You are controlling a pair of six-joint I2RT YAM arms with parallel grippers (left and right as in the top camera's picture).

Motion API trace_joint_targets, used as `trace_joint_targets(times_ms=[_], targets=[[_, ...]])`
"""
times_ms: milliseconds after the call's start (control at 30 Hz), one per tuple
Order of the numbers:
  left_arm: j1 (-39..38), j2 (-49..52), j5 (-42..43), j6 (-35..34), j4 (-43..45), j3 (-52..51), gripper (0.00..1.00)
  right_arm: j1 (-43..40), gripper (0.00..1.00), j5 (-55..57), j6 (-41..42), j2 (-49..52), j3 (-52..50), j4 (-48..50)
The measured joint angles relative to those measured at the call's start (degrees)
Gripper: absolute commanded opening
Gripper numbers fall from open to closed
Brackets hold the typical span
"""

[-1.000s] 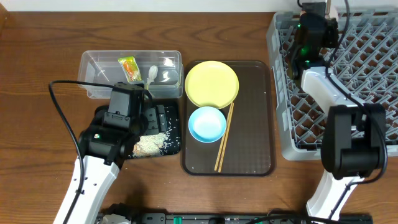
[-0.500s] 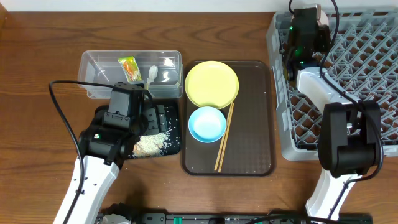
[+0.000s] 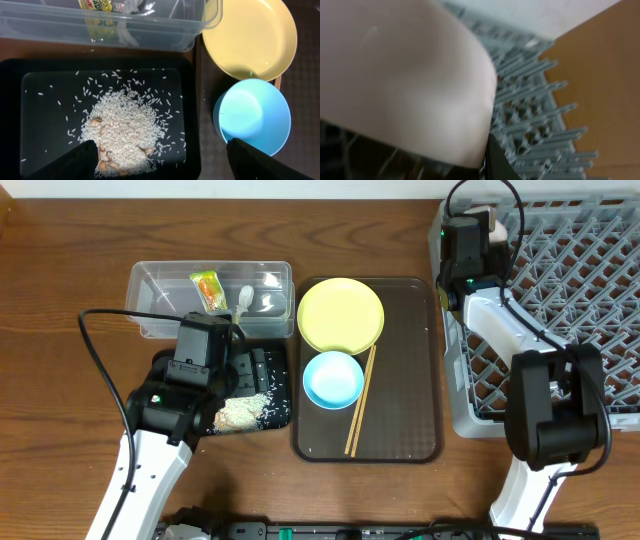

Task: Sort waste into correct bins and load items into the dishwasher rack
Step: 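Place the pink bowl upright in the back of the dish rack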

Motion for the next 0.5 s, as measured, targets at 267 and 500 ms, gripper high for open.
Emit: trace_joint_targets(times_ms=[267, 500], targets=[[0.00, 0.00, -0.02, -0.02, 0.02, 0.00, 0.85, 0.00, 0.42, -11.78, 6.01, -9.42, -0.46, -19.67], [0.00, 0.00, -0.31, -0.02, -1.44, 0.00, 0.85, 1.57, 0.40, -37.11, 10.71, -19.61, -0.35, -34.23]])
